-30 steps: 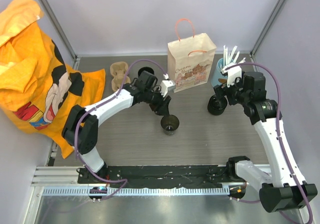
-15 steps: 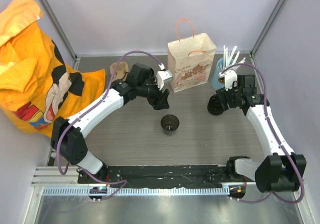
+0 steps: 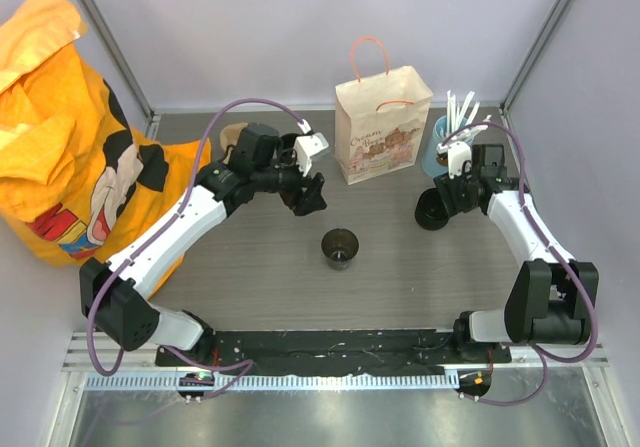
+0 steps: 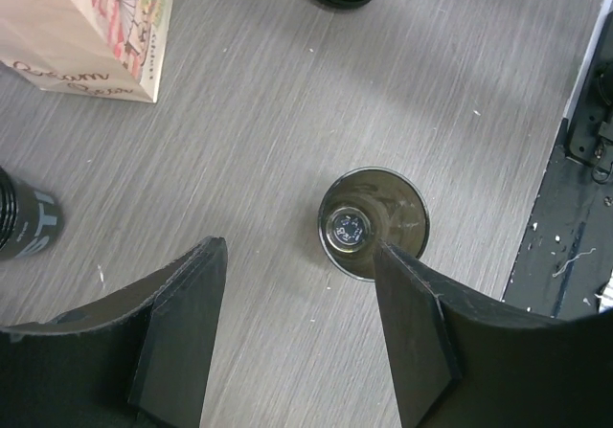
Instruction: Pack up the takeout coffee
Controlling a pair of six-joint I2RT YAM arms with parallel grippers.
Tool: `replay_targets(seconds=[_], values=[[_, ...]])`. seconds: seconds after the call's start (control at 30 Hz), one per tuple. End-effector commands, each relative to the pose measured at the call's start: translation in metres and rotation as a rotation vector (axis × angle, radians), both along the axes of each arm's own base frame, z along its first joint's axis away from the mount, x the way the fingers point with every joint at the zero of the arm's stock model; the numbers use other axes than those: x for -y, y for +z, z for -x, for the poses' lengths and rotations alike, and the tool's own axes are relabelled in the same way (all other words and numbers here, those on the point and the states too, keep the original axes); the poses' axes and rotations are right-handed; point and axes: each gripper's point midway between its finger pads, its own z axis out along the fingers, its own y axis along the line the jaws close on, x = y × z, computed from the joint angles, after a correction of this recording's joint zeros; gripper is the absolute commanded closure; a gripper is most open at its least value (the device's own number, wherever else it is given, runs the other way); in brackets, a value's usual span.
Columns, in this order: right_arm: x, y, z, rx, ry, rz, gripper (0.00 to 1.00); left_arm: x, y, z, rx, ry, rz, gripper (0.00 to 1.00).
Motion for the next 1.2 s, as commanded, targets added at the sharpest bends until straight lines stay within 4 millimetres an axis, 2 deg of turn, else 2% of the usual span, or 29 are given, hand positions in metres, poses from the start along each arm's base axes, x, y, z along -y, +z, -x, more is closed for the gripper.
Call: replay_targets(seconds=[0.0, 0.23, 0.67, 0.97, 1.13, 1.17], values=[[-0.005, 0.020, -0.024, 0.098, 0.017, -0.034, 0.40, -0.004, 0.010, -0.004, 0.040, 0.017, 0.021, 0.33], [-0.008, 0.008, -0.030, 0.069, 0.015, -0.054, 0.48, -0.003, 0.007, -0.006, 0.029, 0.019, 0.027, 0.33], [-0.007, 0.003, -0.031, 0.070, 0.010, -0.052, 0.71, -0.001, -0.001, -0.010, 0.002, 0.025, 0.024, 0.33], [-0.009, 0.007, -0.030, 0.081, 0.013, -0.062, 0.87, 0.000, -0.002, -0.011, -0.003, 0.025, 0.027, 0.33], [-0.009, 0.013, -0.030, 0.090, 0.013, -0.063, 0.90, -0.001, -0.004, -0.011, -0.009, 0.026, 0.026, 0.33], [-0.010, 0.019, -0.031, 0.105, 0.015, -0.067, 0.90, 0.000, -0.002, -0.010, -0.006, 0.021, 0.031, 0.33]])
